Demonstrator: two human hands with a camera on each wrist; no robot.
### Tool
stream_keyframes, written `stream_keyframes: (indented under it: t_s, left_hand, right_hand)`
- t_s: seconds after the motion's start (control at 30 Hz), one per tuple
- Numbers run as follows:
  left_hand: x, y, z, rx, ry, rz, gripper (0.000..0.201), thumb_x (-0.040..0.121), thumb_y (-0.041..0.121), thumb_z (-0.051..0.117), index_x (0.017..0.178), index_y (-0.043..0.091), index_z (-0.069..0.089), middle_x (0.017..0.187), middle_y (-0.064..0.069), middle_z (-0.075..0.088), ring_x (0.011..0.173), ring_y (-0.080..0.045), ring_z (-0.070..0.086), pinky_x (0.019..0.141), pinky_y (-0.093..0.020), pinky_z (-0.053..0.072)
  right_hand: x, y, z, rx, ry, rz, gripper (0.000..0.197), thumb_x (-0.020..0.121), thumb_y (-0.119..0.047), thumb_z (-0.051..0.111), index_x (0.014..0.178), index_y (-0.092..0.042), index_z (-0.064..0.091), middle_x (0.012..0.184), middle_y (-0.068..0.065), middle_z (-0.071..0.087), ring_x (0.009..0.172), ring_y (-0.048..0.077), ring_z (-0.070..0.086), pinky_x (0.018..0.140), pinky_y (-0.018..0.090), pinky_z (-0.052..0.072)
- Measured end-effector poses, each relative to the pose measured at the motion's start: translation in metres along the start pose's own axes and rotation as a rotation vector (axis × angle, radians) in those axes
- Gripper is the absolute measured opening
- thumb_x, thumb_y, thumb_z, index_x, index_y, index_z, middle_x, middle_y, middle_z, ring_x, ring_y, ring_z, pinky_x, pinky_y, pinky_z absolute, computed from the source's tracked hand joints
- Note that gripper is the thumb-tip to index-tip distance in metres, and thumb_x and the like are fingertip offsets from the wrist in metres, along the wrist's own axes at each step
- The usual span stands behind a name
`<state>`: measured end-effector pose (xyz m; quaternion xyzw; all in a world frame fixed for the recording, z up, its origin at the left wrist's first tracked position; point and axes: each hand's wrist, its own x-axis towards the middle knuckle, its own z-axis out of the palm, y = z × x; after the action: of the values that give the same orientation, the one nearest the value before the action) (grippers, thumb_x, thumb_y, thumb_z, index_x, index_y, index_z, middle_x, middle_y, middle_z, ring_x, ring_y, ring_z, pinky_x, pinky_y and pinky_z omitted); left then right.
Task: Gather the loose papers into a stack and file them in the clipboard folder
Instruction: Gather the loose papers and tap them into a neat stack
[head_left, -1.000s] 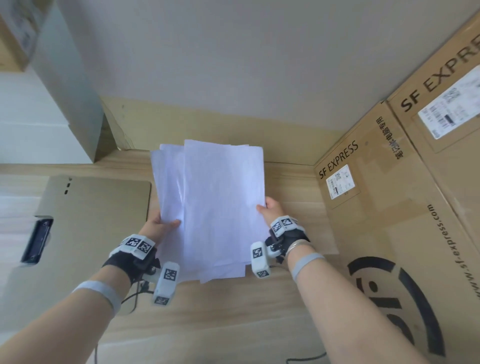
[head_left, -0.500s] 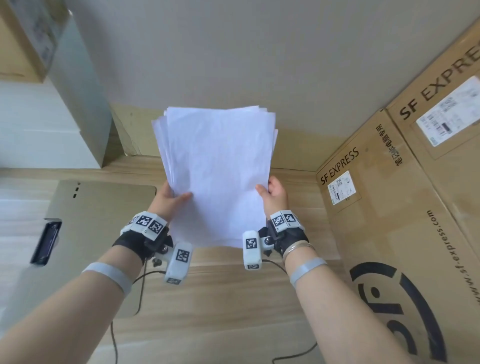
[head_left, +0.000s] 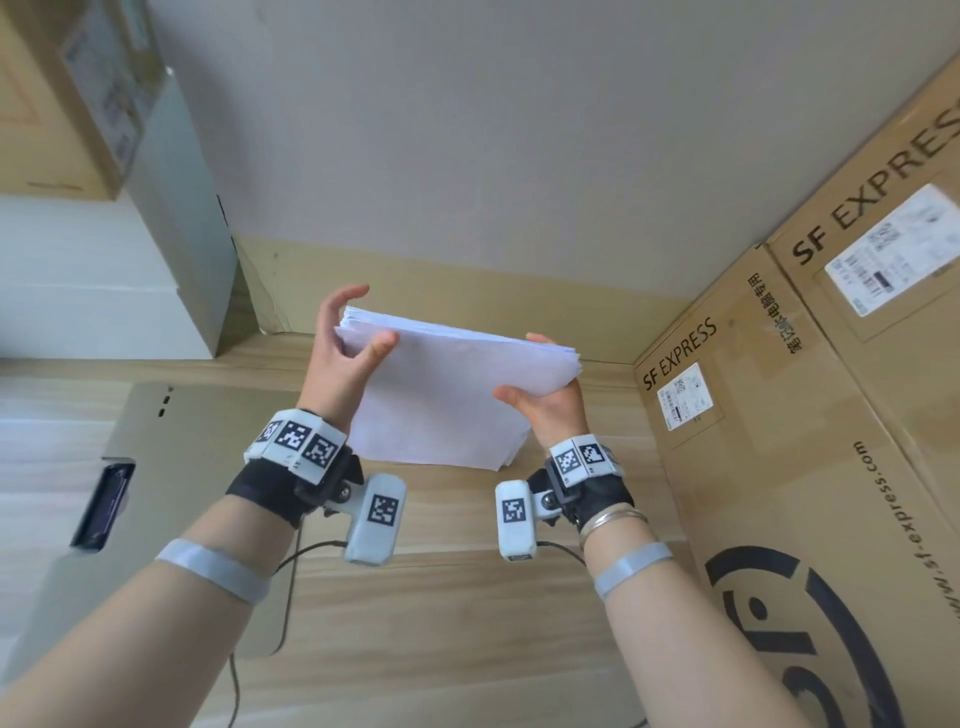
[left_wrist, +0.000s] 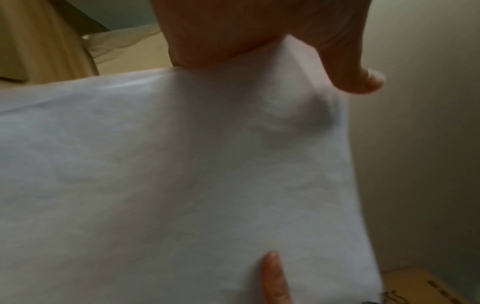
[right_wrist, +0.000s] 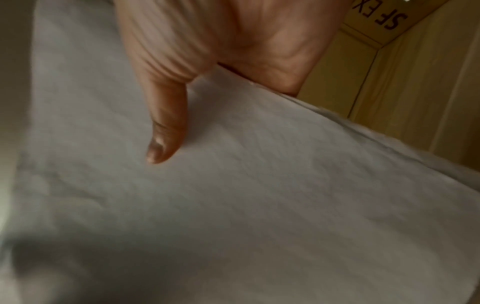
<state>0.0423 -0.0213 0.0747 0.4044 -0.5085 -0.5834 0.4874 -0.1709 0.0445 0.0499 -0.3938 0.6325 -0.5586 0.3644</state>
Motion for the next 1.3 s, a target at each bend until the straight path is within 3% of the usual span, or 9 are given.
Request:
stream_keyframes:
  t_s: [0.1, 0.23, 0.4, 0.53, 0.77, 0.9, 1.1, 1.2, 1.3]
  left_hand:
    - [0.009, 0.013, 0.011, -0.018, 0.106, 0.078, 0.02, 0.071, 0.046, 0.055, 0.087, 0.035, 0.052, 0.08, 0.013, 0.046, 0.065, 0.01, 0.043, 0.067, -0.003, 0.034]
    - [0.017, 0.009, 0.014, 0.057, 0.167, 0.046, 0.011, 0.08, 0.031, 0.056, 0.081, 0.034, 0.045, 0.087, 0.002, 0.05, 0.069, -0.009, 0.04, 0.073, -0.026, 0.034]
    - [0.012, -0.014, -0.009, 0.204, -0.06, -0.055, 0.067, 0.076, 0.013, 0.072, 0.121, 0.04, 0.031, 0.129, 0.0, 0.045, 0.106, -0.011, 0.043, 0.101, -0.029, 0.034]
    - [0.003, -0.036, -0.026, 0.324, -0.157, -0.348, 0.042, 0.07, 0.005, 0.077, 0.107, 0.011, 0.06, 0.098, -0.003, 0.064, 0.104, -0.026, 0.059, 0.099, -0.043, 0.045]
    - [0.006, -0.042, -0.03, 0.27, -0.195, -0.299, 0.031, 0.069, 0.003, 0.077, 0.067, 0.033, 0.072, 0.069, 0.022, 0.072, 0.077, -0.001, 0.065, 0.089, -0.038, 0.047]
    - [0.003, -0.042, -0.027, 0.23, -0.192, -0.305, 0.038, 0.07, -0.004, 0.073, 0.079, 0.031, 0.065, 0.069, 0.029, 0.07, 0.086, -0.008, 0.06, 0.093, -0.042, 0.047]
    - [0.0, -0.038, -0.024, 0.145, -0.185, -0.309, 0.046, 0.037, 0.032, 0.082, 0.082, 0.034, 0.068, 0.076, 0.024, 0.073, 0.09, -0.013, 0.062, 0.092, -0.042, 0.049]
    - [0.0, -0.04, -0.024, 0.114, -0.169, -0.307, 0.06, 0.028, 0.042, 0.087, 0.084, 0.033, 0.068, 0.088, 0.011, 0.072, 0.096, -0.022, 0.062, 0.094, -0.045, 0.048]
    - [0.002, -0.049, -0.025, 0.104, -0.171, -0.325, 0.08, 0.015, 0.058, 0.086, 0.088, 0.031, 0.065, 0.091, 0.01, 0.071, 0.098, -0.021, 0.062, 0.095, -0.045, 0.047]
  right_hand:
    - [0.0, -0.009, 0.004, 0.038, 0.061, -0.047, 0.059, 0.054, -0.007, 0.079, 0.1, -0.034, 0.055, 0.098, -0.006, 0.062, 0.084, 0.002, 0.062, 0.077, 0.015, 0.051]
    - [-0.001, -0.01, 0.005, 0.026, 0.095, 0.043, 0.044, 0.064, 0.003, 0.08, 0.087, -0.028, 0.06, 0.089, -0.006, 0.064, 0.076, 0.002, 0.063, 0.074, 0.023, 0.052]
    - [-0.009, 0.01, 0.005, -0.094, 0.03, 0.246, 0.023, 0.07, 0.002, 0.077, 0.083, -0.013, 0.064, 0.086, 0.001, 0.065, 0.068, -0.004, 0.061, 0.07, 0.02, 0.049]
    - [-0.014, 0.008, 0.01, -0.044, 0.116, 0.186, 0.019, 0.073, 0.006, 0.073, 0.086, -0.005, 0.066, 0.09, 0.001, 0.064, 0.06, -0.014, 0.06, 0.059, 0.003, 0.047]
    - [-0.007, -0.016, 0.009, 0.049, 0.076, 0.084, 0.038, 0.062, -0.01, 0.08, 0.09, -0.025, 0.059, 0.09, -0.001, 0.063, 0.082, 0.013, 0.061, 0.078, 0.028, 0.048]
    - [0.001, -0.038, 0.005, 0.173, 0.115, -0.061, 0.022, 0.068, -0.051, 0.066, 0.077, -0.032, 0.06, 0.088, 0.001, 0.055, 0.087, 0.019, 0.048, 0.079, 0.033, 0.037]
    - [0.004, -0.039, 0.01, 0.23, 0.254, -0.14, 0.013, 0.078, -0.029, 0.062, 0.084, -0.023, 0.052, 0.067, -0.006, 0.055, 0.069, 0.013, 0.049, 0.075, 0.03, 0.036]
    - [0.006, -0.026, 0.004, 0.248, 0.083, -0.071, 0.061, 0.056, -0.057, 0.078, 0.11, -0.043, 0.052, 0.102, -0.007, 0.061, 0.105, 0.022, 0.052, 0.094, 0.035, 0.038]
    - [0.002, -0.005, 0.0, 0.046, -0.037, 0.08, 0.07, 0.058, -0.021, 0.087, 0.115, -0.038, 0.05, 0.122, 0.003, 0.058, 0.112, 0.01, 0.057, 0.098, 0.033, 0.045]
